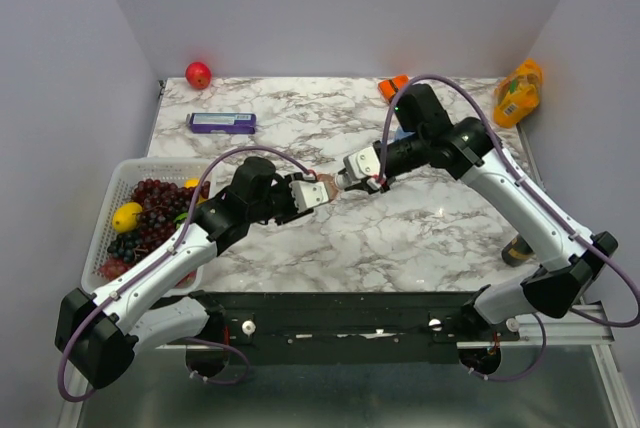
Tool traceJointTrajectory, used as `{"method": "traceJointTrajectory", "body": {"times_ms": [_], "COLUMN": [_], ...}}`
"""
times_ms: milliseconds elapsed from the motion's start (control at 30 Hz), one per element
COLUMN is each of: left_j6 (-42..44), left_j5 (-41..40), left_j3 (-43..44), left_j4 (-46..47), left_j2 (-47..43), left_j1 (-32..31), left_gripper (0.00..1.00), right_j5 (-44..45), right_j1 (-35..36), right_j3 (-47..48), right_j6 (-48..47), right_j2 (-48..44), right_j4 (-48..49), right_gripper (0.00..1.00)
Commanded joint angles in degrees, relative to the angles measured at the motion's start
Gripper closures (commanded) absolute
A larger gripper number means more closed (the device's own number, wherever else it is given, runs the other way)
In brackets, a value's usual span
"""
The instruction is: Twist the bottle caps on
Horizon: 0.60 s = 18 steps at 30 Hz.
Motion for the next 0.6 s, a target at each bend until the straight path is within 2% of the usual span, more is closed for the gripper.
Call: {"method": "traceJointTrajectory", "body": {"times_ms": [0,33,67,100,133,167,200,233,267,300,333,400,567], "left_j6": [-3.07,-4.13,-4.58,-4.67,-3.45,-1.87,0.32,6.34,9.36,12.78,17.43,20.28,24.07], "left_j5": [-3.42,-6.83,-14.78,-20.35,-25.10,-34.46,-38.03,-40.68,-43.14,-45.51,-45.89,-45.72,-46.24], "left_j3": [0.78,0.34,-0.79,-1.41,-2.11,-3.43,-4.05,-4.75,-6.15,-7.03,-7.74,-9.24,-10.21], "left_j4": [4.38,8.75,11.31,14.38,21.29,24.92,28.62,35.44,38.90,42.07,46.19,47.90,48.52], "left_j2": [-0.12,-0.29,-0.47,-0.64,-0.64,-0.56,0.05,0.58,1.11,1.81,1.99,1.64,1.03], "left_j1": [-0.12,-0.12,-0.21,-0.30,-0.39,-0.48,-0.48,-0.48,-0.48,-0.56,-0.56,-0.65,-1.71], "left_gripper": [1.00,1.00,1.00,1.00,1.00,1.00,1.00,1.00,1.00,1.00,1.00,1.00,1.00], "right_j5": [-2.66,-1.96,-1.26,-0.20,-0.63,-1.94,-5.17,-7.12,-9.23,-12.90,-14.16,-18.10,-19.53], "right_j1": [0.55,0.46,0.37,-0.50,-1.29,-2.17,-4.09,-5.07,-6.03,-7.78,-8.41,-10.08,-10.35], "right_j3": [4.07,7.91,10.21,12.76,15.83,21.52,24.88,27.70,29.99,30.53,28.97,25.89,24.91], "right_j6": [15.45,20.33,25.68,37.66,43.43,48.71,58.51,62.87,66.74,74.53,78.87,89.04,92.18], "right_j2": [3.31,5.16,7.00,8.93,13.91,16.40,19.38,24.55,26.95,27.84,28.02,29.07,30.84], "right_j4": [4.60,5.13,5.40,5.66,5.23,2.87,1.46,-0.12,-1.70,-0.59,2.03,7.58,9.09], "right_gripper": [0.83,0.86,0.92,0.94,0.95,0.99,1.00,1.00,1.00,1.00,1.00,1.00,1.00]}}
